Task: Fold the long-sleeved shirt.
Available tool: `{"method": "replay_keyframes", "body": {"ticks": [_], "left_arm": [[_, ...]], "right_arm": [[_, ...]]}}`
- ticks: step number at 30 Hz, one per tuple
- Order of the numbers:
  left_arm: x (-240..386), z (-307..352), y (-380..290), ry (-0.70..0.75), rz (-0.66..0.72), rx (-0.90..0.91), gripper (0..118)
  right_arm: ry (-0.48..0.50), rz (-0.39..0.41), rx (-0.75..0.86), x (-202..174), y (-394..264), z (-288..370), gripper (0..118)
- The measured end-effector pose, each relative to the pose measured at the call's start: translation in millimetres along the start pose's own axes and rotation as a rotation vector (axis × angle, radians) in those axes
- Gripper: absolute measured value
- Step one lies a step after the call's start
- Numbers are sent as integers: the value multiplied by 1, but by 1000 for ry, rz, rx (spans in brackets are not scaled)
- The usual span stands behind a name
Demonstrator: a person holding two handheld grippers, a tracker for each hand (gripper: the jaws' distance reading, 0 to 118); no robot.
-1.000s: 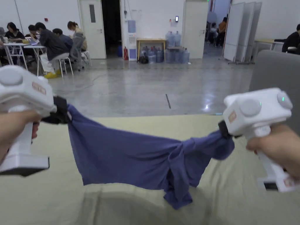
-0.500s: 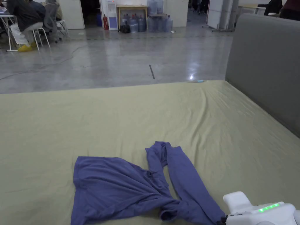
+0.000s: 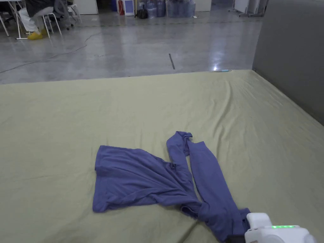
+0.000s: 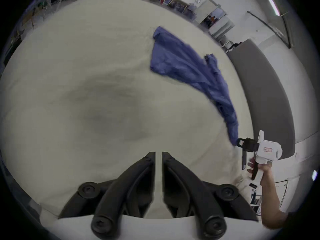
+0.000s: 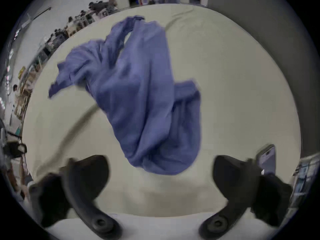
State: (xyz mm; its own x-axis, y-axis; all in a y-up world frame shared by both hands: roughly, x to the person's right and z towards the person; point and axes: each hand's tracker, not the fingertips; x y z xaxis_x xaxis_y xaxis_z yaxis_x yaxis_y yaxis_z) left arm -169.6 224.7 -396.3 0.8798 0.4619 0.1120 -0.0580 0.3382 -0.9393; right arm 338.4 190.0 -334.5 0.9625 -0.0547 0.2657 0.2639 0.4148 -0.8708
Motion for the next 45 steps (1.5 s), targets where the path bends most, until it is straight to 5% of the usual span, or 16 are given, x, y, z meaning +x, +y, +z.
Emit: {"method": "replay_keyframes", "body": {"ticks": [1, 8, 9, 10, 11, 12, 20, 22, 23, 24, 32, 38, 40, 41, 42, 45], "left_arm": [[6, 8, -3, -2, -12, 53, 118], [37, 10, -50, -22, -42, 11, 118], [39, 1, -60, -7, -36, -46, 118], [35, -6, -66, 10, -41, -90, 110], [37, -14, -75, 40, -41, -102, 67], [40, -25, -81, 107, -38, -127, 0], [55, -55, 4, 75, -60, -120, 0], [63, -68, 69, 85, -101, -40, 32], [66, -76, 109, 104, -115, 10, 94], [72, -89, 146, 157, -151, 36, 118], [64, -213, 363, 431, -137, 102, 118], [53, -264, 357, 424, -35, -43, 118], [70, -255, 349, 514, -166, -21, 106], [83, -249, 344, 525, -248, -3, 79], [95, -253, 345, 583, -372, -6, 0], [115, -244, 334, 562, -518, -7, 0]], "right_arm": [[32, -25, 99, 5, 3, 20, 113], [210, -25, 85, -14, -59, 83, 117], [188, -1, 73, -27, -76, 80, 100], [173, 38, 58, -37, -91, 79, 64], [157, 86, 17, -49, -106, 74, 12], [144, 113, -29, -58, -121, 70, 2], [387, 102, -161, -83, -149, 55, 2], [397, 114, -151, -86, -143, 61, 2], [402, 122, -140, -85, -141, 63, 2], [406, 125, -134, -85, -139, 65, 2], [423, 113, -167, -83, -141, 66, 2], [350, 152, -183, -73, -143, 62, 2], [336, 135, -196, -68, -135, 57, 2], [320, 131, -202, -67, -129, 52, 2], [300, 135, -203, -66, -120, 46, 2], [266, 180, -152, -64, -76, 29, 2]]}}
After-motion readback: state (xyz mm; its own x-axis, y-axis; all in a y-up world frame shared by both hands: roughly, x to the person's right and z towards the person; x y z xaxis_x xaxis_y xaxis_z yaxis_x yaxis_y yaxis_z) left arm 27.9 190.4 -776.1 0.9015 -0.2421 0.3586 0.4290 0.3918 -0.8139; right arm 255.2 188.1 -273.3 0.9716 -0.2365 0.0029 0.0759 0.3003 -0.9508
